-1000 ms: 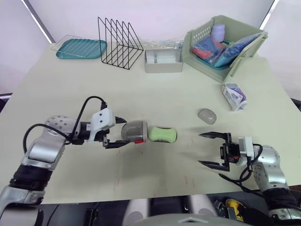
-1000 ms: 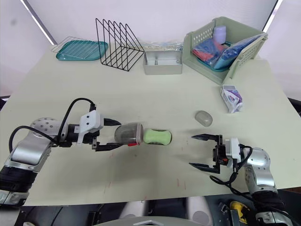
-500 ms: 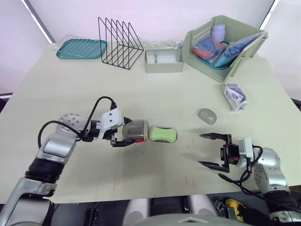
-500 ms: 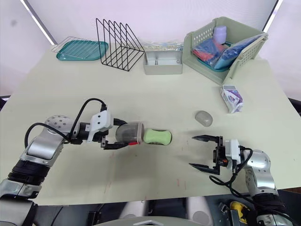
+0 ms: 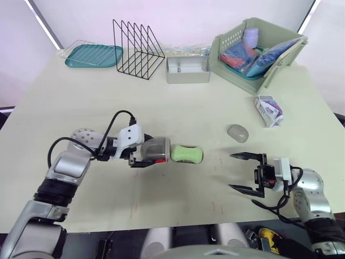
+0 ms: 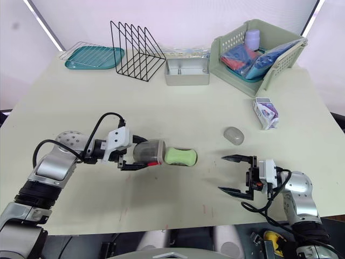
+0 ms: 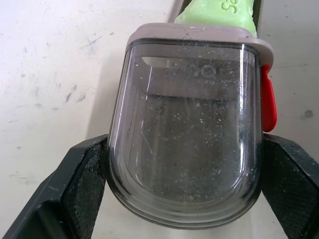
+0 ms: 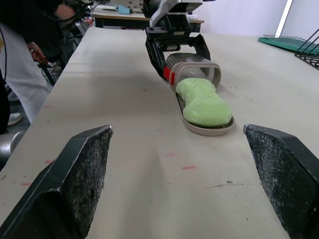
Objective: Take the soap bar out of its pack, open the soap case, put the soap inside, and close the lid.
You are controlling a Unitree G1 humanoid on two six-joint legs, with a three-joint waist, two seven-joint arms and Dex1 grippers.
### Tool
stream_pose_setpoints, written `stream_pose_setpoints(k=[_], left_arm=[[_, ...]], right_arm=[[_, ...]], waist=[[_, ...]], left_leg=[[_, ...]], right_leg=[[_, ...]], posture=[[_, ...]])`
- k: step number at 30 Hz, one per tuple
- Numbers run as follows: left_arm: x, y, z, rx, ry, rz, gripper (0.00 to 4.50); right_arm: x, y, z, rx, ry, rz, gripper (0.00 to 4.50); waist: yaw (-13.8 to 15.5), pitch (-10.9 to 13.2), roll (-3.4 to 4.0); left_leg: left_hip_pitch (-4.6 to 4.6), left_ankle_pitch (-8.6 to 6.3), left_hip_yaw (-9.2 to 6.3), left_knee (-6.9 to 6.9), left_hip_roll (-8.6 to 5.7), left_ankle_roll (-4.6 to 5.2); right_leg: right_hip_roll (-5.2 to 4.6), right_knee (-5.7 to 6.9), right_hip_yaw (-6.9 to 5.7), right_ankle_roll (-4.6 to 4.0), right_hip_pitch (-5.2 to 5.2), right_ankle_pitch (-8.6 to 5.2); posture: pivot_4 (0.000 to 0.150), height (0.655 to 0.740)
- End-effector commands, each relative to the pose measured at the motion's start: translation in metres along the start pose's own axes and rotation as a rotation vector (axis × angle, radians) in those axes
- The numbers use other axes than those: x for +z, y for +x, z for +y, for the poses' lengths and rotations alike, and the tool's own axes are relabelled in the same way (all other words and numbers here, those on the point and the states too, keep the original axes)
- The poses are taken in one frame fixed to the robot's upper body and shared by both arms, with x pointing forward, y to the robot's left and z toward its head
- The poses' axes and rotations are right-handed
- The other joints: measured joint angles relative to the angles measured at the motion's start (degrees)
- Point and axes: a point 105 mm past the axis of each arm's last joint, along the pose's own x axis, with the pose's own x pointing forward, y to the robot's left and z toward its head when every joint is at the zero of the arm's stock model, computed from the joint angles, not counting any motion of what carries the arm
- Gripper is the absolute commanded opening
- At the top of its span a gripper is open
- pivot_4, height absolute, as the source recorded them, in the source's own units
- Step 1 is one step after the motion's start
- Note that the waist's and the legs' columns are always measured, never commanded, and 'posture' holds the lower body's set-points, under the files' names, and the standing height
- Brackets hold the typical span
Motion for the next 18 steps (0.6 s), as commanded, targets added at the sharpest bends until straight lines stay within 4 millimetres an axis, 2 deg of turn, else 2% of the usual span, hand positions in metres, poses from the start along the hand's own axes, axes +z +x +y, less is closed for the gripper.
stream_pose_setpoints(k=[1,4,5,7,13,18], left_arm=[[0.003,-0.003,0.002,0.012,0.021,-0.013,4.50],[0.001,-0.002,0.001,0.007,-0.003,-0.016,4.50],[0.001,-0.002,0.001,0.007,-0.009,-0.014,3.94],[0.001,-0.002,0.000,0.007,-0.008,-0.011,3.49],[0.004,-0.004,0.003,0.028,0.016,-0.019,3.49],[0.007,-0.011,0.007,0.059,0.025,-0.022,3.49]], right_arm=[[0.006,0.001,-0.001,0.006,-0.031,-0.002,4.41],[0.005,0.001,0.000,0.007,-0.027,0.003,4.41],[0.004,0.001,0.000,0.008,-0.027,0.004,4.50],[0.004,0.001,0.000,0.008,-0.025,0.005,4.50],[0.004,0.002,-0.001,0.012,-0.024,0.011,4.50],[0.016,0.019,-0.011,0.037,-0.035,0.031,4.50]], waist=[[0.01,0.00,0.00],[0.01,0.00,0.00],[0.00,0.00,0.00],[0.01,0.00,0.00],[0.02,0.00,0.00],[-0.08,0.00,0.00]], left_leg=[[0.00,0.00,0.00,0.00,0.00,0.00],[0.00,0.00,0.00,0.00,0.00,0.00],[0.00,0.00,0.00,0.00,0.00,0.00],[0.00,0.00,0.00,0.00,0.00,0.00],[0.00,0.00,0.00,0.01,0.00,0.00],[0.00,0.00,-0.01,0.02,0.00,0.00]], right_leg=[[0.00,0.00,0.00,0.00,0.00,0.00],[0.00,0.00,0.00,0.00,0.00,0.00],[0.00,0.00,0.00,0.00,0.00,0.00],[0.00,0.00,0.00,0.00,0.00,0.00],[0.00,0.01,0.00,0.00,0.00,0.00],[0.00,0.03,0.00,0.00,-0.01,0.00]], posture=[[0.150,0.7400],[0.150,0.7400],[0.150,0.7400],[0.150,0.7400],[0.150,0.7400],[0.150,0.7400]])
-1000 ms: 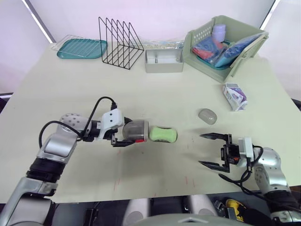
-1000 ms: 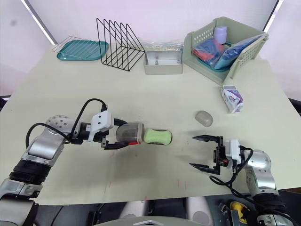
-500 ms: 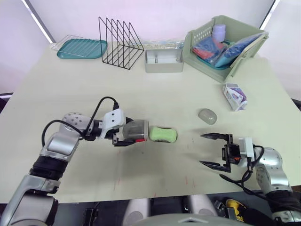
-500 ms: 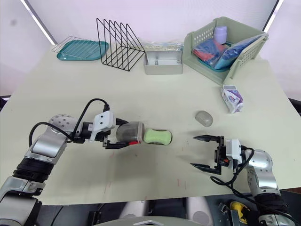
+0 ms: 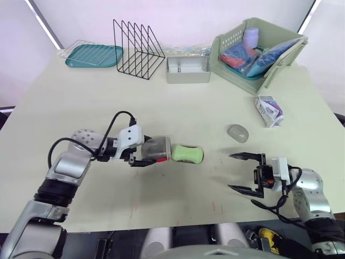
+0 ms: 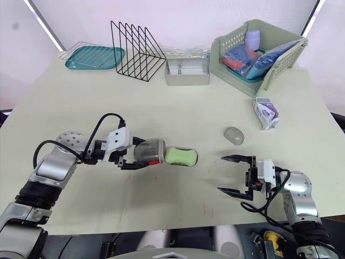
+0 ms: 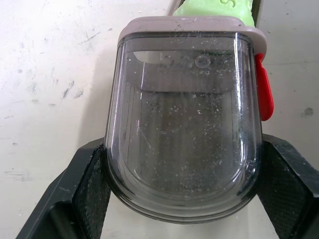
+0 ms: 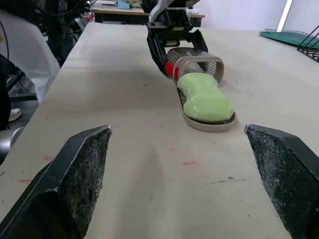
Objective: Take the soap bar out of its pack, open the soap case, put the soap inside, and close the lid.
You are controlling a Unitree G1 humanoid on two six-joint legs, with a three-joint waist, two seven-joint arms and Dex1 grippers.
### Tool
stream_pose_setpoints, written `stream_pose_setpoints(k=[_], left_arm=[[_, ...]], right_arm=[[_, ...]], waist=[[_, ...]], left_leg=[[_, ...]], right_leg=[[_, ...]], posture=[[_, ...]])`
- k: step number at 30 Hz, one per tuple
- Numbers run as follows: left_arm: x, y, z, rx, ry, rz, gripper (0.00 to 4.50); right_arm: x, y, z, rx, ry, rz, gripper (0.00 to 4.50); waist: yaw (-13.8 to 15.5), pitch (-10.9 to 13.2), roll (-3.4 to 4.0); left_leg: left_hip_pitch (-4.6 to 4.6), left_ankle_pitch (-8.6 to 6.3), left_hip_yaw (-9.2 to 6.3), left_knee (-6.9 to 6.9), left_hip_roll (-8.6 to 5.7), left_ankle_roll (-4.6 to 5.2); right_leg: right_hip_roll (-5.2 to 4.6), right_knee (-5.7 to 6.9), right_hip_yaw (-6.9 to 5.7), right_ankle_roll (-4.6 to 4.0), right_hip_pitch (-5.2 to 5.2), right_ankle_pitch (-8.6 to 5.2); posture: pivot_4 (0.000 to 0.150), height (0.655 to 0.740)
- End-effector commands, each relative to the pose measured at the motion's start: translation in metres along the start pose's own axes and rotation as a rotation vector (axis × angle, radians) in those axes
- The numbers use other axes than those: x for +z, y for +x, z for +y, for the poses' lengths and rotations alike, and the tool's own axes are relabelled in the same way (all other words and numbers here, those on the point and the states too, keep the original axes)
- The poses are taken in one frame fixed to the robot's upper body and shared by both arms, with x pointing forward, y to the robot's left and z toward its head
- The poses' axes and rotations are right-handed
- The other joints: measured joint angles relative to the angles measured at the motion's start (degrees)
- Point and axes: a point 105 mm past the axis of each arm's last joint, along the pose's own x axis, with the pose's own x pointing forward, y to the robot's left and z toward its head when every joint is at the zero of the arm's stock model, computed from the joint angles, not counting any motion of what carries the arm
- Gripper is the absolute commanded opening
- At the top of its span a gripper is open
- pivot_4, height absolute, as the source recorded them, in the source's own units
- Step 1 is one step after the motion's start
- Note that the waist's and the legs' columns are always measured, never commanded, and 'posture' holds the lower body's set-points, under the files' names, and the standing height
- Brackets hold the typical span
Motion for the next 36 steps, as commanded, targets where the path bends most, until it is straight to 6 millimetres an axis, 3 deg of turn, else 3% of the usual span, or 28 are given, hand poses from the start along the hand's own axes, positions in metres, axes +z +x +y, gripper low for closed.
stream_pose_setpoints(k=[1,8,16,27,36], left_arm=[[0.009,-0.012,0.006,0.045,0.038,-0.020,3.49],[0.007,-0.016,0.002,0.036,0.052,-0.002,3.49],[0.017,-0.009,0.002,0.022,0.061,-0.028,3.49],[0.020,-0.006,-0.004,0.001,0.051,-0.049,3.49],[0.015,-0.009,-0.006,-0.009,0.043,-0.036,3.49]], right_arm=[[0.019,0.018,-0.013,0.021,-0.038,0.024,4.50],[0.035,0.063,-0.032,0.028,0.000,0.132,4.50],[0.026,0.105,-0.045,0.000,-0.012,0.303,4.50],[0.016,0.115,-0.033,0.033,0.071,0.430,4.50],[0.002,0.120,-0.035,-0.011,0.112,0.471,4.50]], waist=[[-0.20,0.00,0.00],[-0.16,0.00,0.00],[0.09,0.00,0.00],[-0.21,0.00,-0.01],[-0.27,0.00,-0.01]], left_leg=[[0.00,0.00,0.00,0.00,0.00,0.00],[-0.06,0.00,-0.04,0.01,0.02,0.00],[-0.15,0.00,-0.08,0.07,-0.01,0.00],[-0.18,0.00,-0.16,0.07,0.00,0.00],[-0.19,0.00,-0.17,0.06,0.00,0.00]], right_leg=[[0.01,0.01,0.01,0.00,-0.01,0.00],[0.06,0.03,-0.02,0.00,-0.06,0.00],[0.05,0.01,-0.05,0.00,-0.08,0.00],[0.07,0.02,-0.10,-0.01,-0.12,0.00],[0.07,0.02,-0.11,-0.01,-0.12,0.00]], posture=[[0.150,0.7400],[0.150,0.7400],[0.150,0.7400],[0.150,0.7400],[0.150,0.7400]])
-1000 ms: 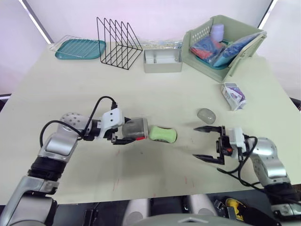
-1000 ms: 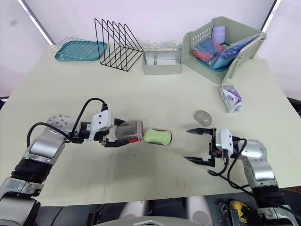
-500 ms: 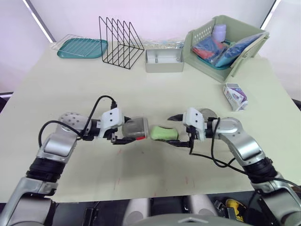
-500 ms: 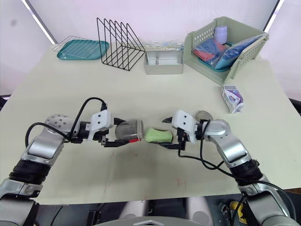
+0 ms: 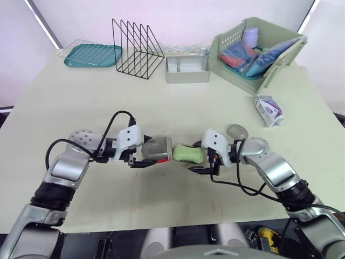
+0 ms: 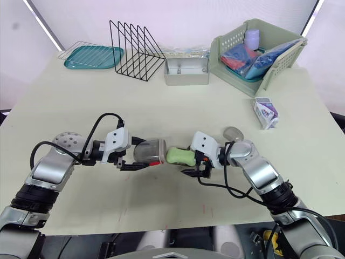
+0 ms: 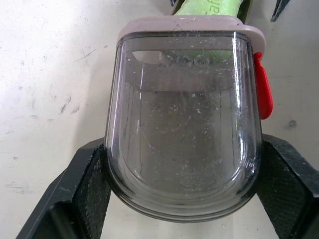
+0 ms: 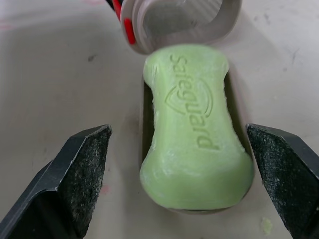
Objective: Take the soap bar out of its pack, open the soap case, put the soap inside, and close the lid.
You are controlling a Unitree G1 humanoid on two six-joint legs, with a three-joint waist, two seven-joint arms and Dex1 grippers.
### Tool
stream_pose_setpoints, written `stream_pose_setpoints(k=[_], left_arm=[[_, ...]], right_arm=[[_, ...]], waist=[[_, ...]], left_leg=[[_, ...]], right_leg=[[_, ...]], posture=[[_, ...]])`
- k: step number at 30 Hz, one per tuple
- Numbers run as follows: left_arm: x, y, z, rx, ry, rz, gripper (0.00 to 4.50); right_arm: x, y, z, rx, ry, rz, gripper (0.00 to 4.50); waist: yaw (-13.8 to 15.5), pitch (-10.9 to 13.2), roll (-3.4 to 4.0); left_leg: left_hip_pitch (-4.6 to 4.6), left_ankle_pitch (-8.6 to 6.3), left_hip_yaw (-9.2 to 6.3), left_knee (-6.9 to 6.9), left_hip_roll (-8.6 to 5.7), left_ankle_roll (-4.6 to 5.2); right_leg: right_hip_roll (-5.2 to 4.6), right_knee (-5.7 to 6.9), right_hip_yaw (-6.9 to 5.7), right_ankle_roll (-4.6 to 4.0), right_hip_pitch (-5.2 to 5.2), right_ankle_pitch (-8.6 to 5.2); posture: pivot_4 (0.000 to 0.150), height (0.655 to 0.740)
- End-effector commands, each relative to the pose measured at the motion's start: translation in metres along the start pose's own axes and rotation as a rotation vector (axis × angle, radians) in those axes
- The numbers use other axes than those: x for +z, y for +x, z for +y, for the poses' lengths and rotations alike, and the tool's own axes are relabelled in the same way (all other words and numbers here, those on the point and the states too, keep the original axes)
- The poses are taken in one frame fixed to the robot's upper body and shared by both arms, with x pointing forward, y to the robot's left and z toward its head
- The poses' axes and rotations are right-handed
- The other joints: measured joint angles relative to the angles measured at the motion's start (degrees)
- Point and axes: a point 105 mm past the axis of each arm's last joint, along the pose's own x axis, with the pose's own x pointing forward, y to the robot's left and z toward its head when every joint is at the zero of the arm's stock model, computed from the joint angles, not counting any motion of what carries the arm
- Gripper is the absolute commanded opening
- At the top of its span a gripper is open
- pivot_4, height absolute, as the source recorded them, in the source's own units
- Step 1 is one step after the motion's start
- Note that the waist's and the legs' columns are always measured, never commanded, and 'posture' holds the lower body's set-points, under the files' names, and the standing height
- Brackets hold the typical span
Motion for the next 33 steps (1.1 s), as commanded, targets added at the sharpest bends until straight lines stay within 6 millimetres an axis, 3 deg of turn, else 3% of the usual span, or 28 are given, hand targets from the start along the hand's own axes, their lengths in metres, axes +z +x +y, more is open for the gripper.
stream_pose_setpoints(k=[1,9,12,14,15,24,33], left_arm=[[0.006,-0.007,0.001,0.006,0.025,-0.013,3.49],[-0.003,-0.009,0.000,0.001,0.042,0.032,3.49],[-0.002,-0.009,0.001,0.008,0.045,0.029,3.49],[-0.002,-0.009,0.001,0.009,0.047,0.030,3.49],[-0.002,-0.010,0.001,0.013,0.046,0.033,3.49],[0.005,-0.007,0.000,0.021,0.053,-0.010,3.49],[0.019,0.018,-0.014,-0.062,0.080,-0.068,3.49]], right_arm=[[0.011,0.005,-0.002,-0.016,-0.013,-0.034,4.50],[0.006,0.011,-0.002,-0.018,-0.001,-0.019,4.50],[0.002,0.011,-0.001,-0.011,-0.009,-0.002,3.66],[0.001,0.010,0.000,-0.005,-0.004,0.000,2.67],[0.000,0.010,0.001,0.005,-0.007,0.005,2.51],[0.007,-0.004,0.000,0.070,-0.096,0.002,2.48],[0.013,-0.019,-0.007,0.086,-0.137,0.026,2.48]], waist=[[-0.03,0.00,0.00],[-0.01,0.00,-0.01],[-0.03,0.00,-0.01],[-0.05,-0.01,-0.01],[-0.06,-0.01,-0.01],[0.22,-0.01,-0.01],[-0.09,0.00,-0.01]], left_leg=[[0.00,0.00,0.00,0.00,0.00,0.00],[0.00,0.00,-0.01,0.00,0.01,0.00],[0.00,0.00,-0.01,0.00,0.01,0.00],[0.00,0.00,-0.02,0.00,0.01,0.00],[0.00,0.00,-0.03,0.00,0.01,0.00],[0.00,0.00,-0.03,0.00,0.00,0.00],[-0.01,0.00,-0.03,0.00,0.02,0.00]], right_leg=[[0.01,0.00,0.00,0.00,0.00,0.00],[0.01,0.00,-0.01,0.00,0.00,0.00],[0.01,0.00,-0.01,0.00,0.00,0.00],[0.01,0.00,-0.02,0.00,0.00,0.00],[0.02,0.00,-0.02,0.00,0.00,0.00],[0.01,-0.02,-0.03,0.00,0.01,0.00],[0.02,-0.01,-0.02,0.00,0.00,0.00]], posture=[[0.150,0.7400],[0.150,0.7400],[0.150,0.7400],[0.150,0.7400],[0.150,0.7400],[0.150,0.7400],[0.150,0.7400]])
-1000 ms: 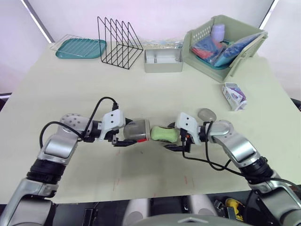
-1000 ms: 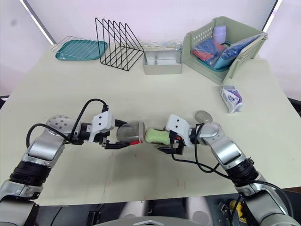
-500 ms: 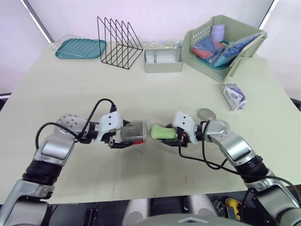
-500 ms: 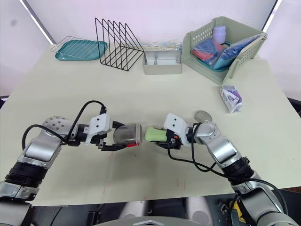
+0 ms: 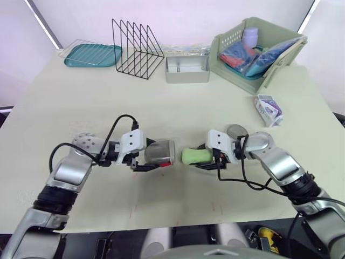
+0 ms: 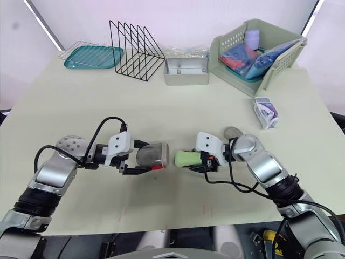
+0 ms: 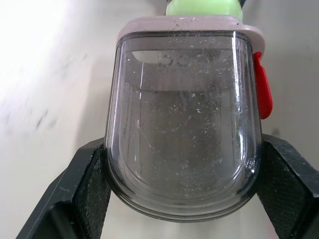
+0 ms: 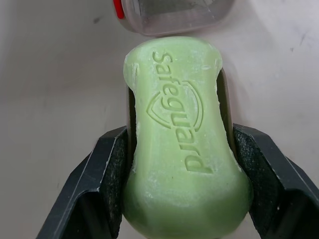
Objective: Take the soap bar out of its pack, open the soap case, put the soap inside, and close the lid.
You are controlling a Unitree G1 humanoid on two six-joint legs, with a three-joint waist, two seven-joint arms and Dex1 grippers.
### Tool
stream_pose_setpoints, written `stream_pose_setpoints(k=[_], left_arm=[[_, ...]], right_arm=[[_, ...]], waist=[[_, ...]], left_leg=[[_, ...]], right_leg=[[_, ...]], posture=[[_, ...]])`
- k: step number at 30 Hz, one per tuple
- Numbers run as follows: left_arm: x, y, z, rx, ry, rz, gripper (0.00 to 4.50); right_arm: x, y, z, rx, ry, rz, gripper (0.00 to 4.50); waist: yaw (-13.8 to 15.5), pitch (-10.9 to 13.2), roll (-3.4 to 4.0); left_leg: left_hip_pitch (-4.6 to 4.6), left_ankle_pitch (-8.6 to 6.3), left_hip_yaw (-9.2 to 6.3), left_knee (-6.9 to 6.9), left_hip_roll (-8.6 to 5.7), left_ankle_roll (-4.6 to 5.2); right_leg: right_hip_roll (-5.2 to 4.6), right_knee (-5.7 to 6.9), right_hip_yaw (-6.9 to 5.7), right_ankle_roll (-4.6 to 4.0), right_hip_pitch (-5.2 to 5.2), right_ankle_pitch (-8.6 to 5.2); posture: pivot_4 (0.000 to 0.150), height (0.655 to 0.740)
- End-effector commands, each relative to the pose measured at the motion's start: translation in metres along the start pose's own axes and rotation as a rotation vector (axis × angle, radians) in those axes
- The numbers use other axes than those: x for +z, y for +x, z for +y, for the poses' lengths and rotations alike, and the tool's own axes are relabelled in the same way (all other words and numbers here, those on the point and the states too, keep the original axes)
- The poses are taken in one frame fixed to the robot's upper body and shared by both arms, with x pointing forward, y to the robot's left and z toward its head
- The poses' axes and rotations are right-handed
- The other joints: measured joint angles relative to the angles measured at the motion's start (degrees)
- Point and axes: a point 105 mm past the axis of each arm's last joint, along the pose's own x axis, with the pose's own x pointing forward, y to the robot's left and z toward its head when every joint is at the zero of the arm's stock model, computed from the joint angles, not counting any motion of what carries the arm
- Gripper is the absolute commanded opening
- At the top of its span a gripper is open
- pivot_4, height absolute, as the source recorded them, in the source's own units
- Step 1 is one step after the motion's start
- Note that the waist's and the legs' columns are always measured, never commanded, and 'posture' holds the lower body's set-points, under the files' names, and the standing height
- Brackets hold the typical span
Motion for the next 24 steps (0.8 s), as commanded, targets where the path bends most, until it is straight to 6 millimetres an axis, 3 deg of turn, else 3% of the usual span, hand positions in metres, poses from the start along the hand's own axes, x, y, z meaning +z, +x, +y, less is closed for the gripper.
stream_pose_setpoints(k=[1,14,20,24], left_arm=[[0.013,0.005,0.000,-0.017,0.054,-0.026,3.49],[0.020,0.021,0.008,-0.037,0.103,-0.041,3.49],[0.035,0.033,0.007,-0.051,0.126,-0.095,3.49],[0.044,0.045,0.009,-0.042,0.137,-0.131,3.49]], right_arm=[[0.018,-0.006,-0.004,-0.012,-0.043,-0.056,2.48],[0.022,-0.010,-0.001,0.018,-0.032,-0.043,2.48],[0.013,-0.008,0.001,0.032,0.002,0.047,2.48],[0.021,-0.007,-0.003,0.013,-0.006,0.058,2.48]], waist=[[-0.01,0.00,0.00],[0.10,0.00,0.00],[0.10,0.00,-0.01],[0.12,0.00,-0.01]], left_leg=[[0.00,0.00,0.00,0.00,0.00,0.00],[-0.01,0.00,-0.03,0.01,-0.01,0.00],[-0.02,0.00,-0.04,0.02,-0.01,0.00],[-0.03,0.00,-0.04,0.02,-0.02,0.00]], right_leg=[[0.00,0.00,0.00,0.00,0.00,0.00],[0.00,0.00,-0.01,0.00,0.00,0.00],[0.00,0.00,-0.02,0.00,0.00,0.00],[0.00,0.00,-0.02,0.00,0.00,0.00]], posture=[[0.150,0.7400],[0.150,0.7400],[0.150,0.7400],[0.150,0.7400]])
